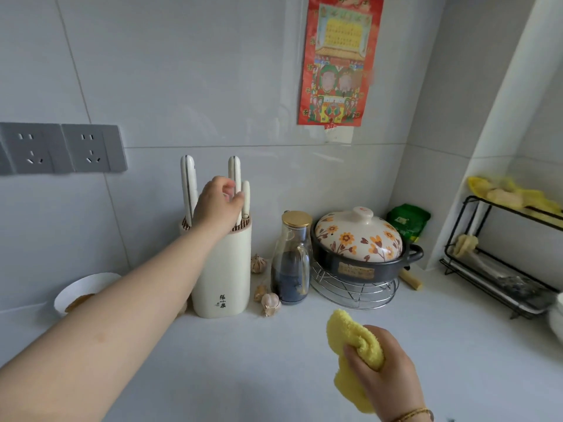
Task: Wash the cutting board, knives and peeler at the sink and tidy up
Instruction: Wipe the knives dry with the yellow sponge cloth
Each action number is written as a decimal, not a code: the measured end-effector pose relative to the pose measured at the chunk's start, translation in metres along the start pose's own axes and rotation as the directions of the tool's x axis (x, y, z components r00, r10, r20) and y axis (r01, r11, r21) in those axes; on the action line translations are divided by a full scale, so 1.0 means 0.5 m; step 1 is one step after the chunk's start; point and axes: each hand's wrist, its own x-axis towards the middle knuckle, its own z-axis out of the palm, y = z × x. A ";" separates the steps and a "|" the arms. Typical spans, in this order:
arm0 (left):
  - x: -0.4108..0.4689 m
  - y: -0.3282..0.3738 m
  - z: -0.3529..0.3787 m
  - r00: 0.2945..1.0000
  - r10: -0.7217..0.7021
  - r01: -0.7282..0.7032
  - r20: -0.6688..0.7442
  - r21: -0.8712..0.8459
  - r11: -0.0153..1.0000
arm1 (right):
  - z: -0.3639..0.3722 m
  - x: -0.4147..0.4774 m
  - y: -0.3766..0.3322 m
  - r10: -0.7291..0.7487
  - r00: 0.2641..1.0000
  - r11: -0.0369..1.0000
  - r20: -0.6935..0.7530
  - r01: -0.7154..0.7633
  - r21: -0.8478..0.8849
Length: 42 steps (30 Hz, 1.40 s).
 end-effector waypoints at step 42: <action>-1.269 0.576 0.468 -0.398 -0.125 -0.143 0.909 0.073 0.987 | -0.870 -0.767 0.268 0.587 0.477 0.649 -0.654 -0.760 0.029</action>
